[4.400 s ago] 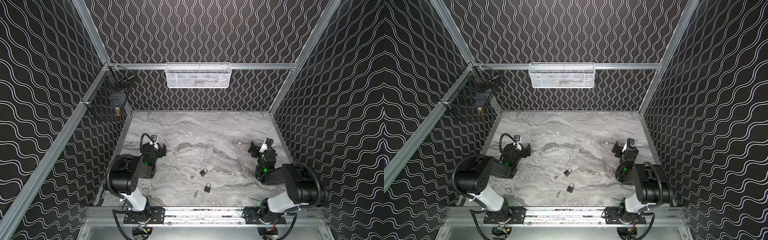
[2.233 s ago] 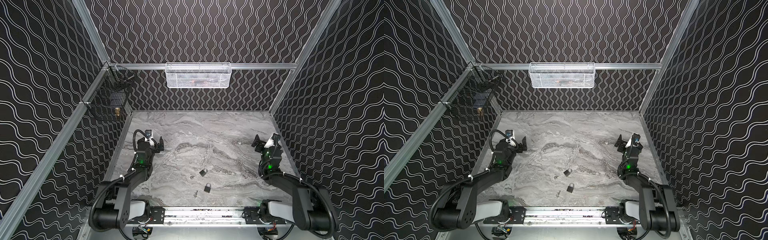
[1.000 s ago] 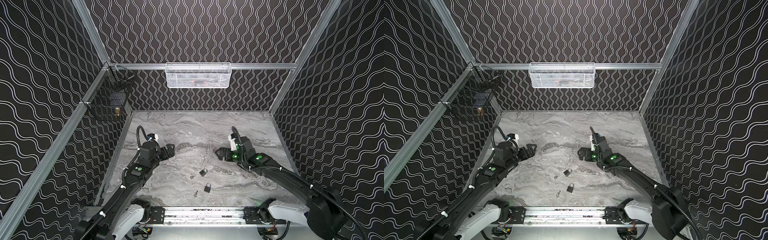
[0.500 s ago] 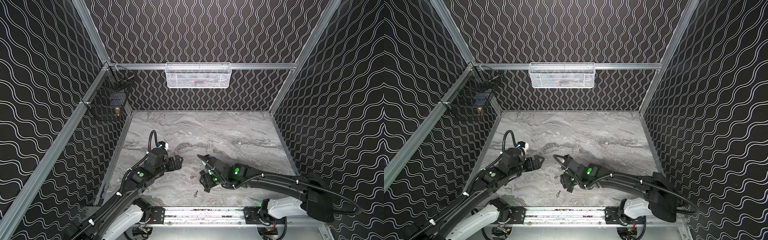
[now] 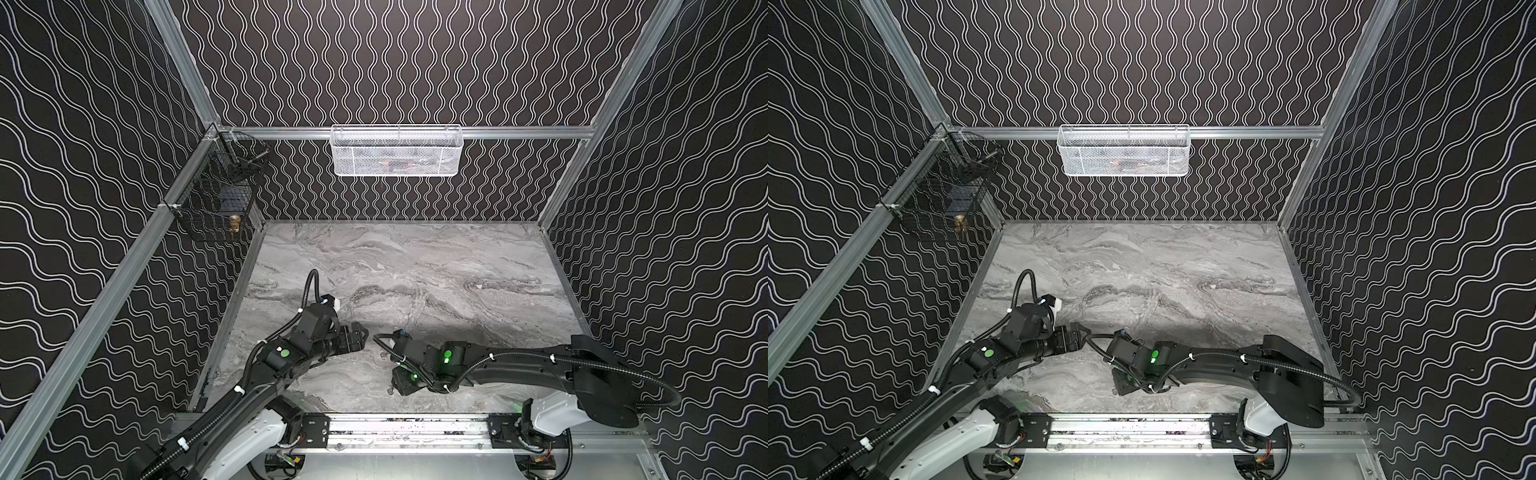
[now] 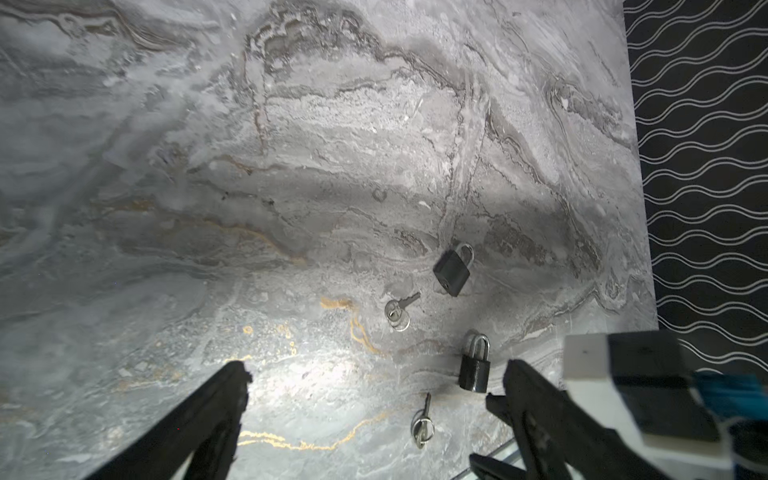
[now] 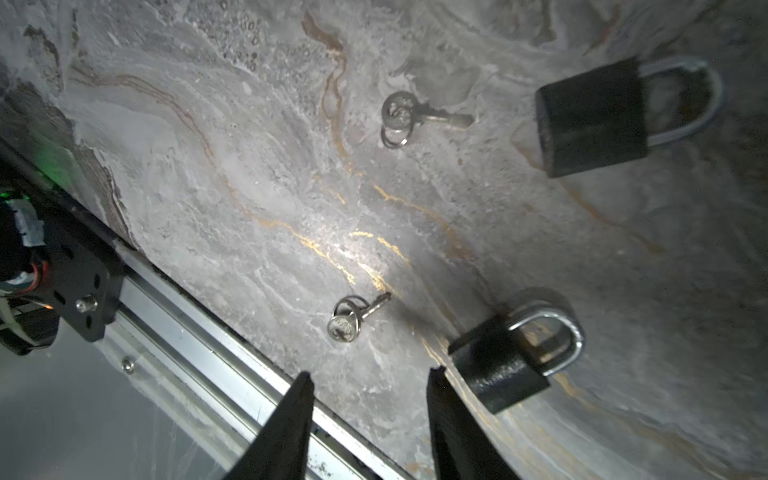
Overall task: Unlock with the key
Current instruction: 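Lower the right gripper onto the nearer silver key and close on its ring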
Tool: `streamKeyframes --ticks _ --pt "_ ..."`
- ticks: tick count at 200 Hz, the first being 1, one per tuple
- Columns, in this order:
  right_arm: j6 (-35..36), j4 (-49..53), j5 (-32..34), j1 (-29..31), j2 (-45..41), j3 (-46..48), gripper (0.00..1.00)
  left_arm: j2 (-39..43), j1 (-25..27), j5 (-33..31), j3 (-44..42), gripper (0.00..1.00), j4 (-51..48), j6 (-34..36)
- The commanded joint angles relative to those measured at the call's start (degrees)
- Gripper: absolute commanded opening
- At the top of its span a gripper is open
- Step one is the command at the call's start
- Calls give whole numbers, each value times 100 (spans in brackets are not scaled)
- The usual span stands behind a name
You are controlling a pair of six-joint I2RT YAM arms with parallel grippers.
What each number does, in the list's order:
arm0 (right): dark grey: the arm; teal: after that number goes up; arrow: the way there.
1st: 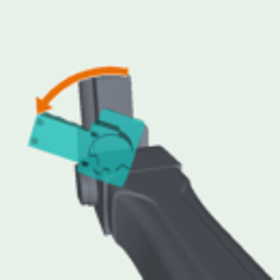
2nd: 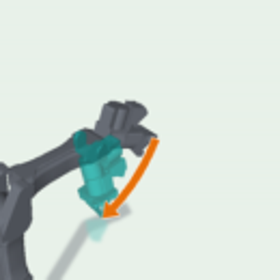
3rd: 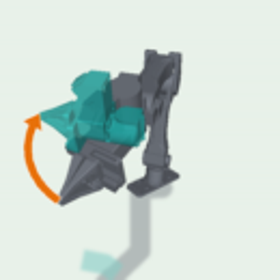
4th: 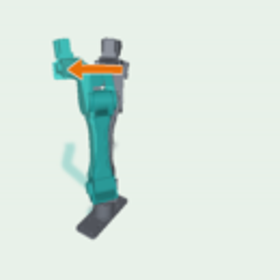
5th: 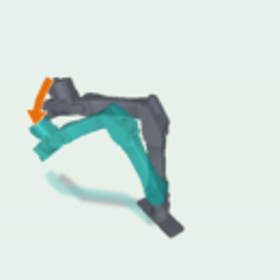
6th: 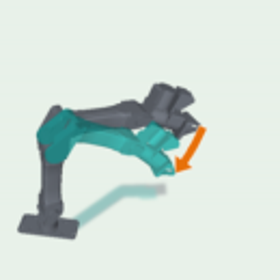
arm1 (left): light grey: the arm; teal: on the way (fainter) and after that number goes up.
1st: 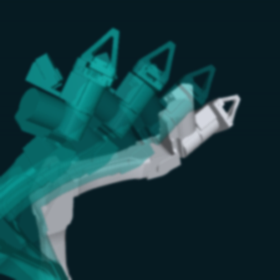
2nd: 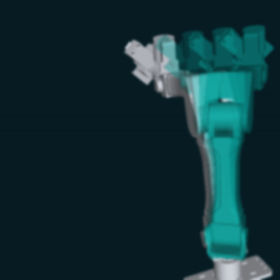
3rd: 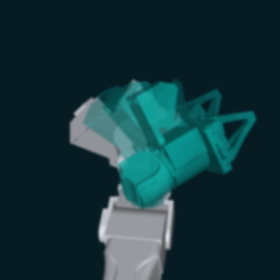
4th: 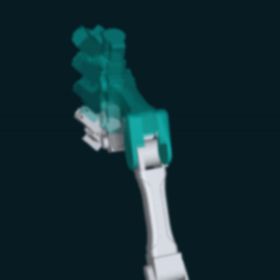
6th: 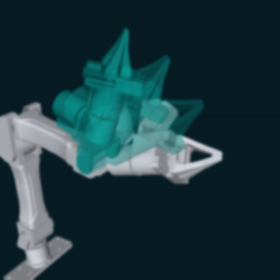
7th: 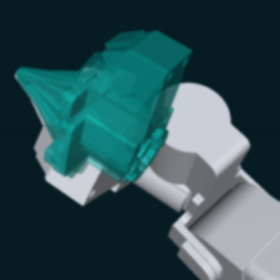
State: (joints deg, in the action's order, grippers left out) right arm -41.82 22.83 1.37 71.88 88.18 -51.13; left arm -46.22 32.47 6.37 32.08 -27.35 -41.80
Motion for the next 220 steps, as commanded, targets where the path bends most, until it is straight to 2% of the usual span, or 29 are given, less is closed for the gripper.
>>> streamKeyframes --ticks 1,113,220 --pt "-295 -263 -46 36 76 -30 45 88 49 -100 -70 99 -87 -84" --pt "-656 -261 -34 226 639 -248 35 321 58 -333 -134 99 -468 -39" --pt "-761 -104 -44 245 950 -388 30 447 55 -453 -149 99 -587 -14"
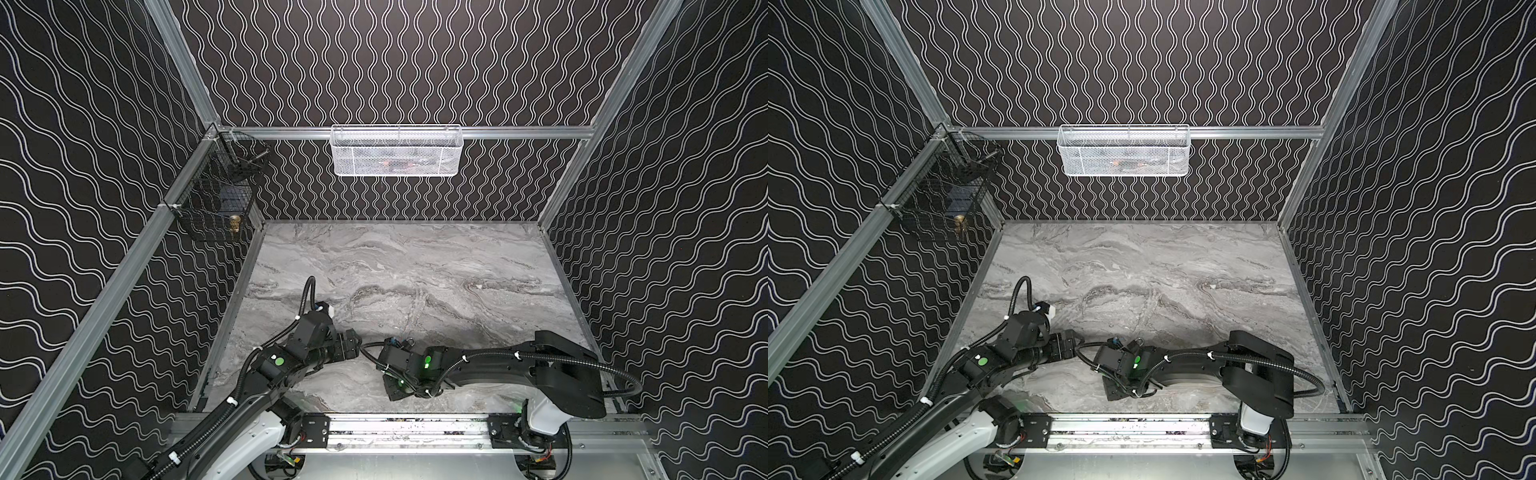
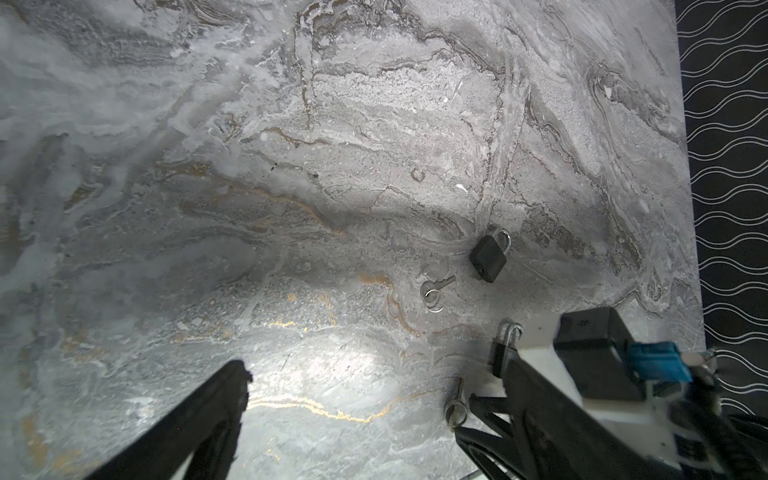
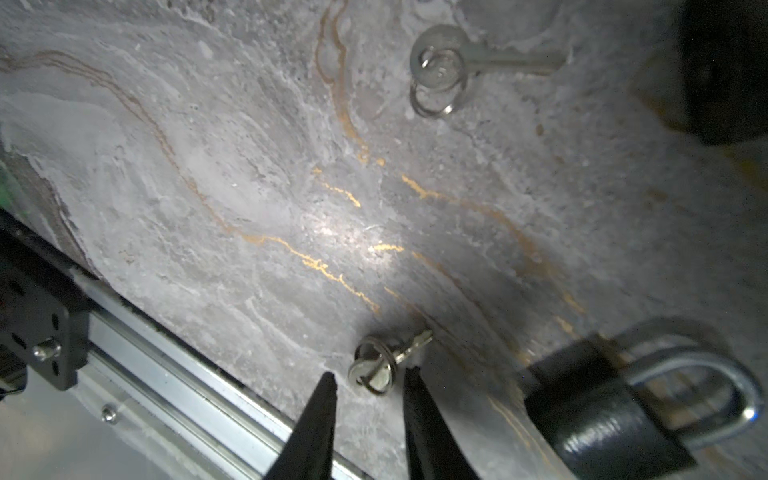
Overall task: Unlock with the key
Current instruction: 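Lower the right gripper onto the nearer silver key and close on its ring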
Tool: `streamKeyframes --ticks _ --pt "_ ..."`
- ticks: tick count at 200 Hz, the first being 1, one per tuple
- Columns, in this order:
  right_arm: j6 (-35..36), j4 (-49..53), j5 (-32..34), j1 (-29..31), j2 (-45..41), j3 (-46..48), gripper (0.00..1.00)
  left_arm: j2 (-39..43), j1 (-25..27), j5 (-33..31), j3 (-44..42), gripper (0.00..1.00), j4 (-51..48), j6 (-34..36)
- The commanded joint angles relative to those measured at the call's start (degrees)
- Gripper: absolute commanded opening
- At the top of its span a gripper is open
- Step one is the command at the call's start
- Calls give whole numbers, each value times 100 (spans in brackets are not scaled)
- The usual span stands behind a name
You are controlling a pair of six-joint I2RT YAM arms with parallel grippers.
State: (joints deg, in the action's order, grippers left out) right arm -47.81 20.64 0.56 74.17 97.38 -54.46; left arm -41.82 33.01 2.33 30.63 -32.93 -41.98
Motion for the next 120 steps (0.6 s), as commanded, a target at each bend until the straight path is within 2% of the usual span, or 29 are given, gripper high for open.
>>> streamKeyframes --ticks 1,120 --pt "-165 115 34 17 37 -56 30 12 2 -48 -5 99 -30 0" --pt "-114 309 72 32 409 -443 18 227 2 -125 -84 99 -56 -21"
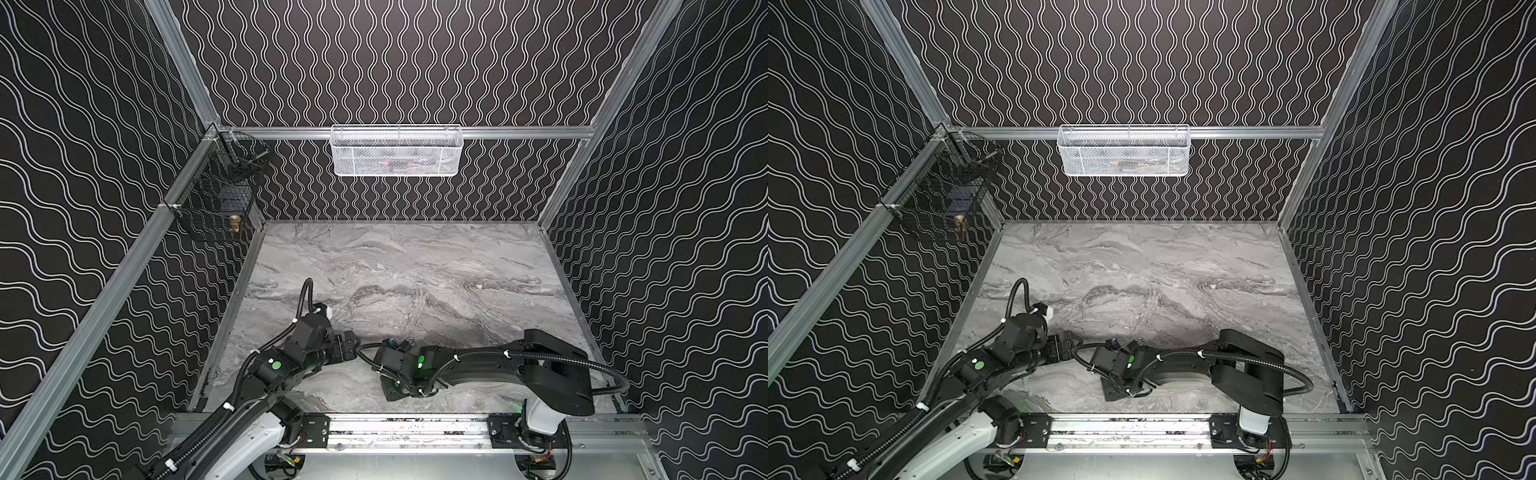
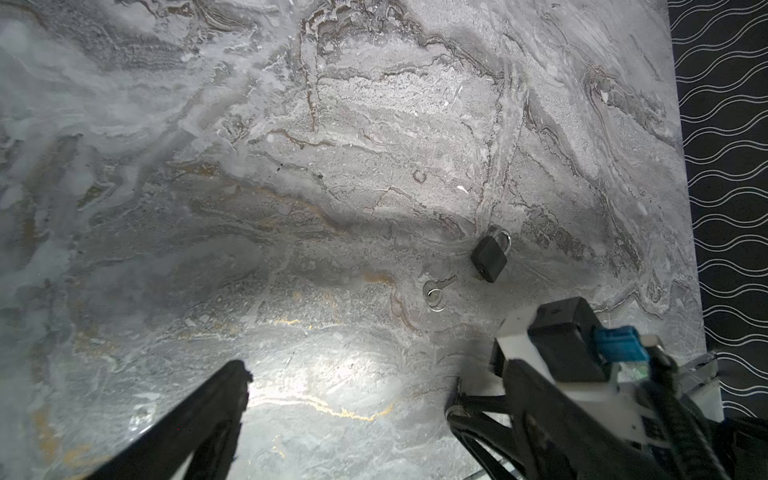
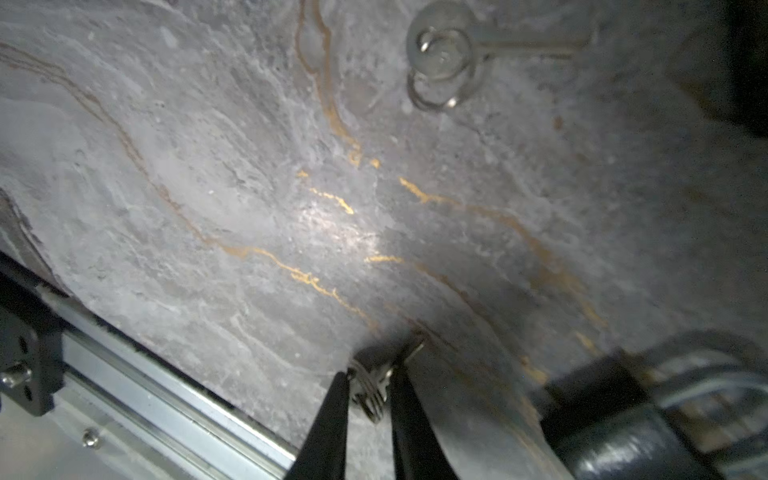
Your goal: Unlock with the key
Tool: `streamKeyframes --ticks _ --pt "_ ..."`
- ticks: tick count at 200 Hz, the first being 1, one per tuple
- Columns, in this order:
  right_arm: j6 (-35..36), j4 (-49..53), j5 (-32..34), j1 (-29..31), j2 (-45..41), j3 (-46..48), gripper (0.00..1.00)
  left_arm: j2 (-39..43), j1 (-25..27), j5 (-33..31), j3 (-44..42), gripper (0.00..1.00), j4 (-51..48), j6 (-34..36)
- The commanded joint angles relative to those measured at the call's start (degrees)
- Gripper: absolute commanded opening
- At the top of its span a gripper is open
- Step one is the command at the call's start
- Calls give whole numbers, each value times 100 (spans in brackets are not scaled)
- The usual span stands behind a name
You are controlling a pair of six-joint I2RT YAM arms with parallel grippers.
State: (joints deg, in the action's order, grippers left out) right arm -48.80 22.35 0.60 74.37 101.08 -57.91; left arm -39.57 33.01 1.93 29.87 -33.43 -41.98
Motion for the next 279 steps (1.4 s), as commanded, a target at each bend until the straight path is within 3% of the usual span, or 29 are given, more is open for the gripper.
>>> streamKeyframes --ticks 1,163,222,279 --pt "-16 138 65 14 42 -98 18 2 -2 -82 -7 99 -6 -21" --pt "29 109 370 7 -99 -142 0 64 2 43 -52 99 169 -161" --pt "67 -234 662 -113 -653 172 0 -4 1 234 179 99 293 -299" --pt "399 -416 705 -605 -1272 316 0 -286 -5 434 713 99 558 -350"
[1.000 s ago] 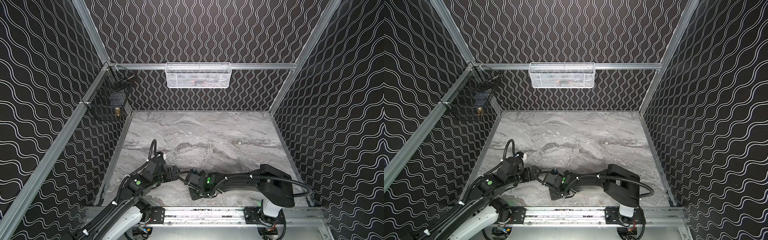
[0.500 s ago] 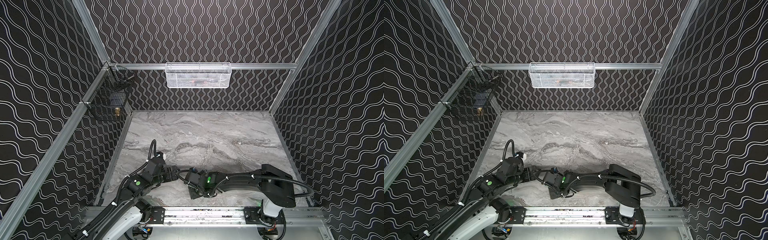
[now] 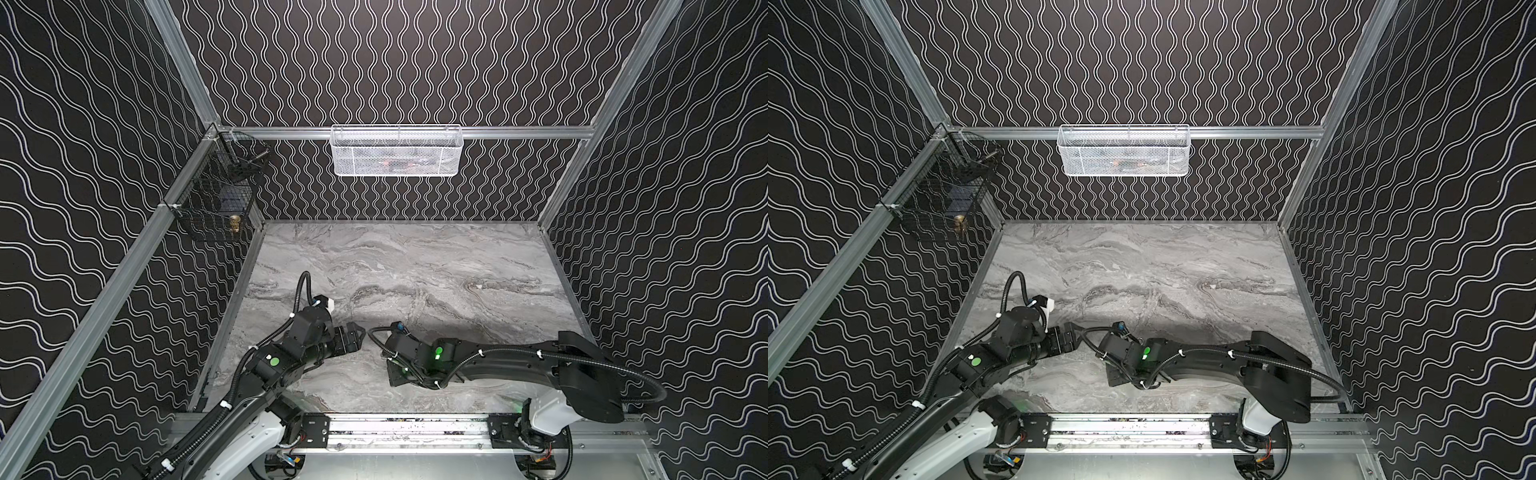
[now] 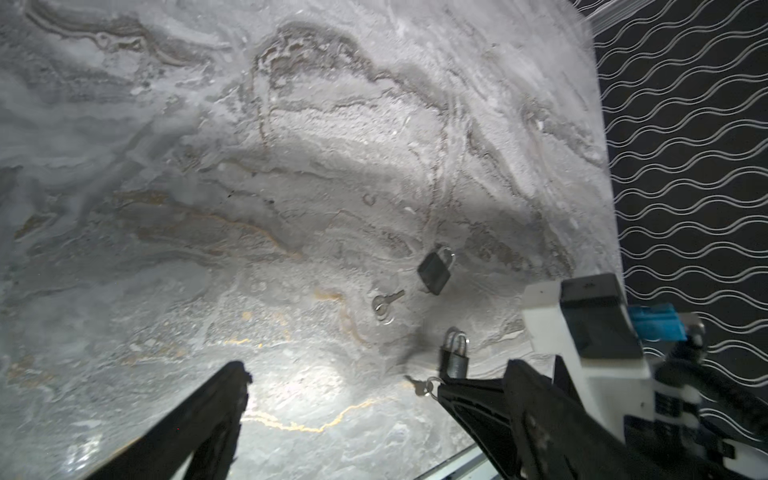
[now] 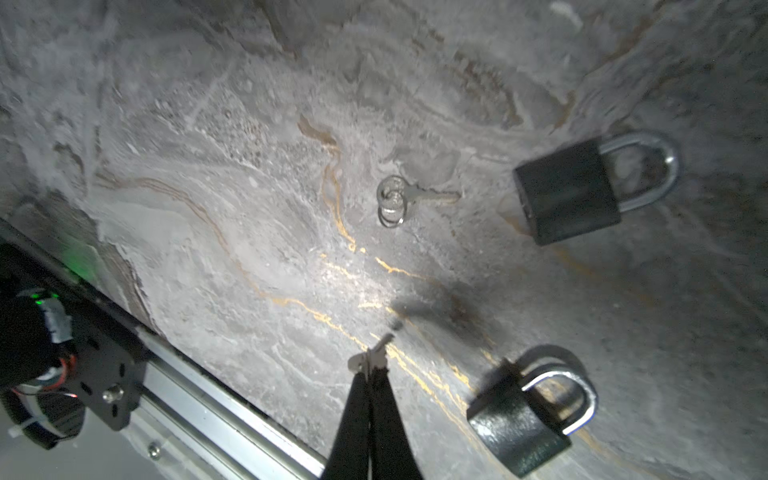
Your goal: Unlock with the key
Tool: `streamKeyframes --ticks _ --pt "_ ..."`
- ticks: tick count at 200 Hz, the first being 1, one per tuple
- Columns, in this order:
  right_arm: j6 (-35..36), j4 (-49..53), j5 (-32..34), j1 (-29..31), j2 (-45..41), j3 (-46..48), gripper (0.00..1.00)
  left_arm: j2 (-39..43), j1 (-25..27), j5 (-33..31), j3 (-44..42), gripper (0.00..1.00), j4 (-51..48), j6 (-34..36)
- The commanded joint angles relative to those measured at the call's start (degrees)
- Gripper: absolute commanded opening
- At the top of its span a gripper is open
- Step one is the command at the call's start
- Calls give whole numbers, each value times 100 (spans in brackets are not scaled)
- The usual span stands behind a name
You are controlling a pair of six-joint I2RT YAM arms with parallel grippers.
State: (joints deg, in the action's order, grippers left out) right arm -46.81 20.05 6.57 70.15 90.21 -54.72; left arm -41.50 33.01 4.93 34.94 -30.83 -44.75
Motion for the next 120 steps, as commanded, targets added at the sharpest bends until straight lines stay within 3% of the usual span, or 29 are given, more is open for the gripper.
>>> streamKeyframes --ticks 1,120 --pt "213 -186 108 -193 -196 -3 0 -99 -5 142 215 99 306 -70" --pt "907 -586 235 -914 -1026 -199 0 2 -3 189 673 99 1184 -1151"
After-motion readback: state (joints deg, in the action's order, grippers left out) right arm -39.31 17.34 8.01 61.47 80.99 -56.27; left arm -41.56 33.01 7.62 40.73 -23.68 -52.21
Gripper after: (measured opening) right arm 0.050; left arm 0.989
